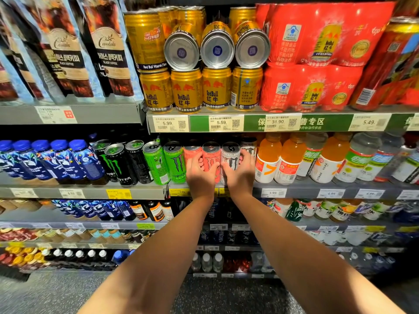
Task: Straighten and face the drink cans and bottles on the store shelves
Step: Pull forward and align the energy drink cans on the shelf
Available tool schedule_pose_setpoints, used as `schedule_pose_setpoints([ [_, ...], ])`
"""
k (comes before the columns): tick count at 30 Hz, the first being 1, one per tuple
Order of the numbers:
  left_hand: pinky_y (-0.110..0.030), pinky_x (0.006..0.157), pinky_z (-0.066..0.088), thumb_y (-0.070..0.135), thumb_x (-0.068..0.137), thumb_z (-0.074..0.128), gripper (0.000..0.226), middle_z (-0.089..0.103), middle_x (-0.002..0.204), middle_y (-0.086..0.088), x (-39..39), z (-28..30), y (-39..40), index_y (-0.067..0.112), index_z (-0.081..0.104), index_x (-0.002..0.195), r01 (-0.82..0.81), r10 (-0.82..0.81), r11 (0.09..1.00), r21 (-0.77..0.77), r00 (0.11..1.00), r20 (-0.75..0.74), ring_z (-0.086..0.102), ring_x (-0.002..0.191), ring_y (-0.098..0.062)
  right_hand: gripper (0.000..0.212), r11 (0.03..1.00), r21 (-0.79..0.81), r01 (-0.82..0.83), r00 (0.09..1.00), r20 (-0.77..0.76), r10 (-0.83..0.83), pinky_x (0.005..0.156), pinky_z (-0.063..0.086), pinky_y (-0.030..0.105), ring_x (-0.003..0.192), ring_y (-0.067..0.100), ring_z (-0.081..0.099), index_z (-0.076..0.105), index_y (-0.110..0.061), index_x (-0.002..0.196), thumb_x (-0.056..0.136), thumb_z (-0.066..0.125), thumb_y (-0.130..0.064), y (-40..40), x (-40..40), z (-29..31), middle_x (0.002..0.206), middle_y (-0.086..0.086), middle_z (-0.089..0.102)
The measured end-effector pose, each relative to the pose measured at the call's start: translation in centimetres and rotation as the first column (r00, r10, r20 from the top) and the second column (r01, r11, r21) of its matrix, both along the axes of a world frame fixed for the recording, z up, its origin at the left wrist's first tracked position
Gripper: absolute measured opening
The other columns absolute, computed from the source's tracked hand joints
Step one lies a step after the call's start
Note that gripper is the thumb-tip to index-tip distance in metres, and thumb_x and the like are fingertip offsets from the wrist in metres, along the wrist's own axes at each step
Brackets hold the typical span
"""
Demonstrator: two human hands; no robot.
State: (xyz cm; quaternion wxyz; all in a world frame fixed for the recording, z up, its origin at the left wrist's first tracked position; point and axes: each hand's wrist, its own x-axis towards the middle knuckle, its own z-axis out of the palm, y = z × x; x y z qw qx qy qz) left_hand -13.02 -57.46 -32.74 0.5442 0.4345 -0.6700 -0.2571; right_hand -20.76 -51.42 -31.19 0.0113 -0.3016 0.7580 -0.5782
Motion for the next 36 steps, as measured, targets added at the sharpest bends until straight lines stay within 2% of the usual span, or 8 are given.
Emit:
schedule_pose_setpoints([
  [5,-0.021,0.079,0.048,0.018,0.065,0.09,0.054,0.068,0.099,-0.007,0.1,0.1,0.0,0.004,0.067,0.111,0.002,-0.001,0.999,0.053,1.0,-0.028,0.063,0.084,-0.018,0.066,1.0,-0.011,-0.005,0.999,0.053,0.006,0.1,0.045,0.031,0.118,0.023,0.053,0.048,-0.003,0.136,0.079,0.079,-0.016,0.1,0.0,-0.2,0.127,0.012,0.055],
  [10,-0.036,0.079,0.057,0.017,0.067,0.088,0.051,0.068,0.101,-0.007,0.3,-0.6,-0.4,0.005,0.066,0.111,0.036,-0.032,0.993,0.108,0.999,-0.038,0.065,0.088,-0.02,0.059,0.999,-0.028,0.029,0.999,0.045,-0.027,0.093,0.049,0.036,0.107,0.024,0.056,0.053,-0.002,0.128,0.077,0.08,-0.014,0.1,0.1,-0.3,0.117,0.012,0.059],
  [16,-0.022,0.075,0.054,0.015,0.07,0.085,0.045,0.07,0.1,-0.007,0.9,-0.5,-0.6,0.006,0.066,0.11,0.089,-0.088,0.99,0.11,0.996,-0.02,0.066,0.084,-0.016,0.053,0.995,0.05,0.09,0.996,0.014,-0.09,0.086,0.048,0.03,0.099,0.025,0.056,0.056,0.0,0.119,0.075,0.083,-0.012,0.0,0.5,-0.4,0.109,0.014,0.06],
  [21,-0.035,0.072,0.057,0.021,0.07,0.08,0.034,0.069,0.091,0.002,0.8,-0.3,-0.4,0.021,0.062,0.099,0.141,-0.121,0.962,0.235,0.988,-0.097,0.067,0.082,-0.015,0.037,0.991,0.096,0.089,0.985,0.141,-0.103,0.071,0.044,0.032,0.084,0.02,0.054,0.053,-0.012,0.11,0.078,0.072,-0.015,0.7,1.5,-0.9,0.099,0.005,0.057],
  [26,-0.039,0.064,0.054,0.028,0.068,0.08,0.027,0.068,0.08,0.001,1.5,-0.6,-0.1,0.032,0.058,0.084,0.245,-0.192,0.926,0.286,0.96,-0.202,0.066,0.074,-0.019,0.041,0.994,0.091,0.063,0.97,0.227,-0.082,0.08,0.054,0.049,0.096,0.025,0.059,0.05,-0.032,0.104,0.067,0.066,-0.03,1.0,1.8,-1.1,0.104,-0.003,0.054],
  [30,-0.038,0.068,0.051,0.034,0.068,0.079,0.029,0.062,0.074,0.01,1.3,-0.4,1.1,0.032,0.055,0.083,0.275,-0.239,0.919,0.284,0.959,-0.154,0.058,0.07,-0.017,0.036,0.983,0.113,0.146,0.977,0.137,-0.161,0.087,0.05,0.039,0.096,0.019,0.056,0.054,-0.019,0.114,0.081,0.069,-0.02,2.4,1.5,-0.2,0.109,0.001,0.055],
  [33,-0.041,0.07,0.054,0.024,0.071,0.084,0.033,0.062,0.079,0.006,0.7,-0.3,2.0,0.03,0.056,0.087,0.371,-0.347,0.896,0.245,0.928,-0.137,0.057,0.07,-0.017,0.033,0.977,0.099,0.189,0.978,0.069,-0.197,0.087,0.049,0.037,0.094,0.019,0.055,0.056,-0.013,0.111,0.083,0.07,-0.018,3.7,0.9,0.2,0.108,0.006,0.057],
  [36,-0.042,0.075,0.055,0.026,0.073,0.082,0.034,0.057,0.081,0.011,-0.1,0.0,3.4,0.034,0.056,0.092,0.462,-0.439,0.852,0.246,0.887,-0.144,0.053,0.073,-0.011,0.026,0.973,0.074,0.219,0.973,0.055,-0.223,0.083,0.045,0.032,0.092,0.02,0.053,0.056,-0.01,0.106,0.084,0.069,-0.015,5.3,-0.1,0.7,0.105,0.008,0.057],
])
